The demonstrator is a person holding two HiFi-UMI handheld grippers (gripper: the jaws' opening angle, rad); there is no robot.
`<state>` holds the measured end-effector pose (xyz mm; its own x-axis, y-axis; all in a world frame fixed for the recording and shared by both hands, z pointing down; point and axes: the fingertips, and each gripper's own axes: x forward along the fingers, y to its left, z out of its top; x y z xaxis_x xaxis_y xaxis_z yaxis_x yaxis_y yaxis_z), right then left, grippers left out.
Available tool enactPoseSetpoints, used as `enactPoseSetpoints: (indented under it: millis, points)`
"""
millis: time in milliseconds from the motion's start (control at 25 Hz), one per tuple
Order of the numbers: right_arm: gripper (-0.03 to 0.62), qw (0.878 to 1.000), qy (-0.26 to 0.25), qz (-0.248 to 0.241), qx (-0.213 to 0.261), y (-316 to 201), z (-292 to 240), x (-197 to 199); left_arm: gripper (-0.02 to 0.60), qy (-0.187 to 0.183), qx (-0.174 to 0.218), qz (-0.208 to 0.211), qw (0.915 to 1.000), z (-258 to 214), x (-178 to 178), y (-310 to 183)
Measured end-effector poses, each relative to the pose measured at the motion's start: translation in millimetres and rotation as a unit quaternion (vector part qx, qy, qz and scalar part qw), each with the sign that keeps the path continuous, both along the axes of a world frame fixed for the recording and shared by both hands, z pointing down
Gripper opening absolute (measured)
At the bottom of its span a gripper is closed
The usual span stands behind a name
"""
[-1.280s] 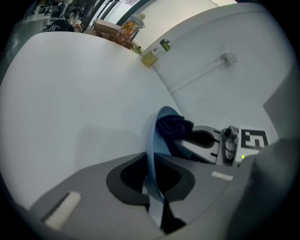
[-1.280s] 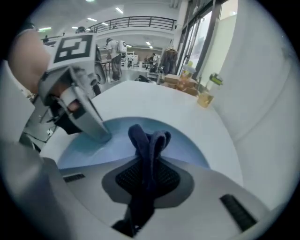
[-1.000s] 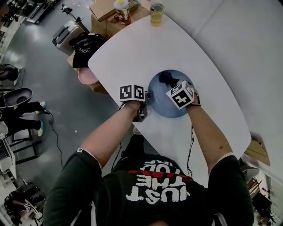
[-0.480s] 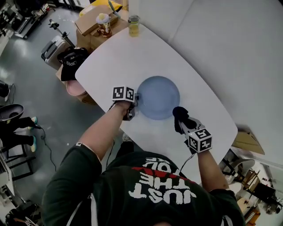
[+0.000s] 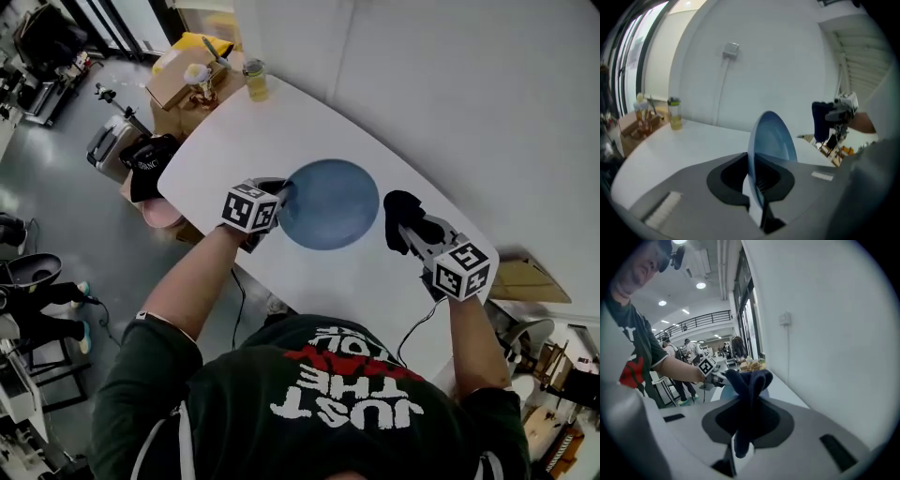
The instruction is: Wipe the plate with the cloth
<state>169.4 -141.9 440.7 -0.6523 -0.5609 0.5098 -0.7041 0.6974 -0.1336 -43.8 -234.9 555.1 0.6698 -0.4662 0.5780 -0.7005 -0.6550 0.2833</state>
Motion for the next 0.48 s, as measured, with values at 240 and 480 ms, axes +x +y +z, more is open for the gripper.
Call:
enactPoseSetpoints:
  millis: [240,480]
  points:
    - [0.048,0.989,0.084,-0.103,0.064,-63,-56,-53,0.02,-0.108,0.09,0.077,0.987,-37,13,0]
    - [0.048,0.933,0.204,-0.296,0.026,-78,-34,-144,0.02,-0.222,0.199,0.165,0.9399,-48,35,10]
